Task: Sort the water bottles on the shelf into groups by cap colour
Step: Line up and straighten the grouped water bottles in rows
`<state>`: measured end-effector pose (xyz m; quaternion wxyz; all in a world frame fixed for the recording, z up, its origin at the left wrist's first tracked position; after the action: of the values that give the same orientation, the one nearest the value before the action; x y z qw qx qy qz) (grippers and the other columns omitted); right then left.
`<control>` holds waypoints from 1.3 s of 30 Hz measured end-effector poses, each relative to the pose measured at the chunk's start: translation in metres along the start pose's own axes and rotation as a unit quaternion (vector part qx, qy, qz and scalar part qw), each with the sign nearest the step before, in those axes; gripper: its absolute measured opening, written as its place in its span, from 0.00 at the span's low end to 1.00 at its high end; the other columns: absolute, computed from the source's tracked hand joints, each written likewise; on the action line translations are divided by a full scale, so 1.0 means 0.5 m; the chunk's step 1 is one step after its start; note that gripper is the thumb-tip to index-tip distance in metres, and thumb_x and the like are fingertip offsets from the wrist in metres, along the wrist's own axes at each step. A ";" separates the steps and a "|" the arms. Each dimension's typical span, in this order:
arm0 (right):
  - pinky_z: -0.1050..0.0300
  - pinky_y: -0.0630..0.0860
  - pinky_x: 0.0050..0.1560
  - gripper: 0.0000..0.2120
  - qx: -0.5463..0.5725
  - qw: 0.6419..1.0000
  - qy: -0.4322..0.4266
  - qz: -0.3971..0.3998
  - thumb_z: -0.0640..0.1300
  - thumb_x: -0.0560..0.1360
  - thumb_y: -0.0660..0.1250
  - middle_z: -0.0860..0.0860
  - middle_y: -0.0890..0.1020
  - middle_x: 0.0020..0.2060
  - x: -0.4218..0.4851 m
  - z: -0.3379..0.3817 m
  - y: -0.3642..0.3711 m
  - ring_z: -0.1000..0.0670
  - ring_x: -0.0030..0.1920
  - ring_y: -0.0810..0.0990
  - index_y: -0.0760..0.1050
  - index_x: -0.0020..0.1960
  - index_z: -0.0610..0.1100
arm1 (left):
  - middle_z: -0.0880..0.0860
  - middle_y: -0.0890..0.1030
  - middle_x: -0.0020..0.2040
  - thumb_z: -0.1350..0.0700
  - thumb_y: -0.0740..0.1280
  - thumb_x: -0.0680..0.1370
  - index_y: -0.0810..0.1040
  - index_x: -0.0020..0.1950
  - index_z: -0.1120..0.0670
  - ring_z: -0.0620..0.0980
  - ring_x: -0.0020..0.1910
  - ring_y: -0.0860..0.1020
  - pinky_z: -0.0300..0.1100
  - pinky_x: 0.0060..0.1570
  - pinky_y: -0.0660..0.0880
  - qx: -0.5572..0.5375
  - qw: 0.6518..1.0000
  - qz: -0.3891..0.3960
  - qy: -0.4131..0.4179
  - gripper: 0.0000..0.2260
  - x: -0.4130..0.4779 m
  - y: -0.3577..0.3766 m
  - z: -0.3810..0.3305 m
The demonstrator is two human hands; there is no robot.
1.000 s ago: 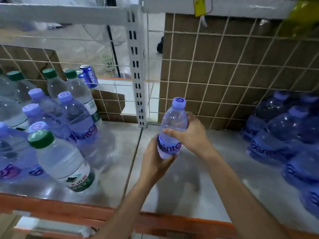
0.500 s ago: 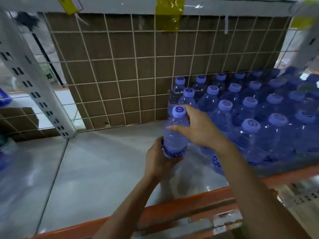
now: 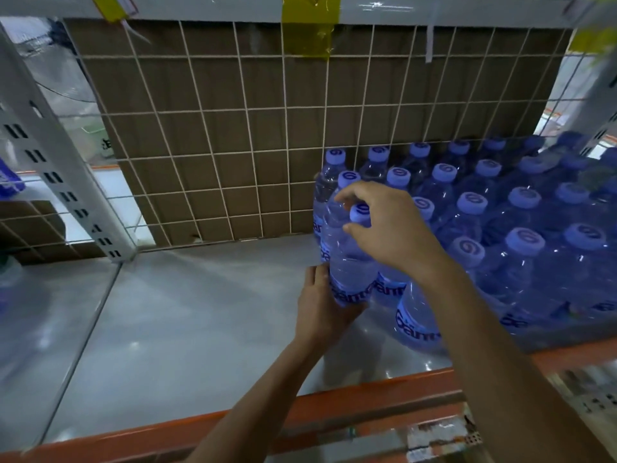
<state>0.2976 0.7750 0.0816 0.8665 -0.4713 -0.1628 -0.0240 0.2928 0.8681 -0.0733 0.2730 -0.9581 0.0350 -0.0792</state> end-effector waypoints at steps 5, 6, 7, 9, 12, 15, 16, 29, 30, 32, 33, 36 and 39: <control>0.58 0.70 0.58 0.16 -0.048 0.998 -0.027 -0.013 0.37 0.72 0.69 0.49 0.79 0.54 0.003 0.026 0.003 0.49 0.57 0.75 0.75 0.59 0.44 | 0.54 0.72 0.61 0.51 0.79 0.63 0.67 0.68 0.55 0.52 0.58 0.73 0.35 0.51 0.68 0.006 0.999 0.033 0.002 0.37 0.005 0.004 0.008; 0.58 0.68 0.59 0.16 -0.062 0.997 -0.043 -0.020 0.38 0.72 0.69 0.49 0.79 0.55 0.004 0.041 0.006 0.48 0.58 0.74 0.75 0.59 0.44 | 0.53 0.70 0.63 0.51 0.79 0.63 0.65 0.69 0.55 0.51 0.60 0.72 0.36 0.54 0.68 0.009 0.999 0.050 0.003 0.39 0.005 0.001 0.010; 0.59 0.66 0.59 0.15 -0.068 0.996 -0.061 -0.024 0.39 0.72 0.69 0.49 0.79 0.56 0.005 0.061 0.011 0.48 0.59 0.74 0.75 0.59 0.43 | 0.52 0.69 0.64 0.50 0.79 0.63 0.64 0.70 0.55 0.50 0.62 0.70 0.36 0.57 0.68 0.011 0.998 0.067 0.004 0.40 0.004 -0.006 0.014; 0.61 0.64 0.59 0.14 -0.064 0.993 -0.102 -0.012 0.42 0.73 0.68 0.49 0.79 0.56 0.007 0.106 0.037 0.49 0.59 0.73 0.75 0.59 0.44 | 0.52 0.67 0.66 0.48 0.78 0.64 0.63 0.71 0.53 0.49 0.64 0.68 0.36 0.60 0.67 0.016 0.997 0.080 0.006 0.40 0.004 -0.044 0.025; 0.62 0.62 0.61 0.14 -0.051 0.986 -0.148 0.049 0.45 0.75 0.65 0.50 0.77 0.58 0.017 0.166 0.115 0.50 0.60 0.72 0.74 0.61 0.45 | 0.53 0.69 0.67 0.47 0.75 0.68 0.67 0.69 0.51 0.50 0.63 0.70 0.41 0.59 0.70 0.055 0.998 0.031 -0.013 0.32 0.001 -0.160 0.070; 0.57 0.65 0.63 0.16 -0.027 0.978 -0.172 0.112 0.46 0.76 0.65 0.50 0.77 0.59 0.033 0.222 0.224 0.49 0.62 0.71 0.73 0.62 0.46 | 0.55 0.73 0.64 0.51 0.73 0.71 0.71 0.66 0.54 0.54 0.61 0.72 0.40 0.56 0.67 0.163 0.981 -0.101 -0.033 0.25 -0.024 -0.314 0.131; 0.56 0.65 0.63 0.16 -0.025 0.974 -0.182 0.135 0.47 0.76 0.65 0.49 0.76 0.61 0.037 0.245 0.263 0.49 0.62 0.71 0.73 0.63 0.46 | 0.57 0.74 0.63 0.52 0.73 0.71 0.73 0.64 0.55 0.55 0.60 0.72 0.41 0.56 0.68 0.192 0.969 -0.146 -0.047 0.24 -0.039 -0.363 0.150; 0.45 0.63 0.68 0.29 0.091 0.905 -0.358 0.213 0.41 0.73 0.67 0.39 0.67 0.68 0.170 0.739 0.594 0.38 0.67 0.67 0.62 0.71 0.39 | 0.67 0.59 0.72 0.55 0.71 0.71 0.56 0.74 0.64 0.65 0.70 0.60 0.54 0.69 0.60 0.216 0.861 -0.379 -0.262 0.37 -0.154 -0.682 0.345; 0.45 0.61 0.70 0.30 0.091 0.903 -0.366 0.205 0.41 0.74 0.66 0.39 0.65 0.70 0.186 0.775 0.612 0.38 0.69 0.65 0.60 0.73 0.40 | 0.68 0.56 0.73 0.53 0.69 0.73 0.52 0.74 0.64 0.65 0.72 0.58 0.53 0.70 0.58 0.210 0.862 -0.375 -0.270 0.38 -0.151 -0.686 0.353; 0.46 0.58 0.71 0.30 0.082 0.901 -0.375 0.204 0.42 0.75 0.64 0.41 0.60 0.74 0.213 0.829 0.646 0.39 0.72 0.61 0.56 0.75 0.42 | 0.67 0.50 0.75 0.50 0.65 0.76 0.45 0.75 0.64 0.63 0.75 0.51 0.51 0.72 0.52 0.198 0.866 -0.361 -0.285 0.39 -0.142 -0.690 0.368; 0.46 0.58 0.72 0.30 0.071 0.899 -0.377 0.211 0.43 0.76 0.63 0.42 0.58 0.74 0.223 0.846 0.662 0.39 0.72 0.61 0.55 0.75 0.43 | 0.65 0.46 0.76 0.49 0.63 0.77 0.41 0.75 0.63 0.61 0.75 0.48 0.49 0.73 0.50 0.187 0.867 -0.355 -0.297 0.39 -0.140 -0.693 0.375; 0.48 0.61 0.69 0.28 0.034 0.900 -0.381 0.209 0.44 0.76 0.64 0.42 0.63 0.71 0.241 0.864 0.684 0.39 0.68 0.66 0.59 0.73 0.44 | 0.60 0.42 0.77 0.48 0.61 0.78 0.37 0.76 0.59 0.57 0.76 0.44 0.47 0.73 0.47 0.159 0.875 -0.339 -0.306 0.38 -0.138 -0.696 0.388; 0.51 0.63 0.62 0.19 0.016 0.915 -0.377 0.140 0.46 0.75 0.66 0.40 0.71 0.60 0.246 0.848 0.655 0.40 0.59 0.70 0.69 0.64 0.41 | 0.60 0.44 0.77 0.51 0.63 0.77 0.38 0.75 0.60 0.56 0.76 0.46 0.45 0.73 0.48 0.137 0.885 -0.341 -0.285 0.39 -0.140 -0.692 0.389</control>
<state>0.3678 1.3201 0.0675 0.7427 -0.4494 -0.4105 0.2793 0.2652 1.2702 -0.0626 0.3559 -0.8452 -0.3845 0.1053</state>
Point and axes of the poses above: each hand's wrist, its own x-axis towards the middle knuckle, its own y-axis out of the palm, z = x × y, the point moved 6 cm from there along x, towards the middle knuckle
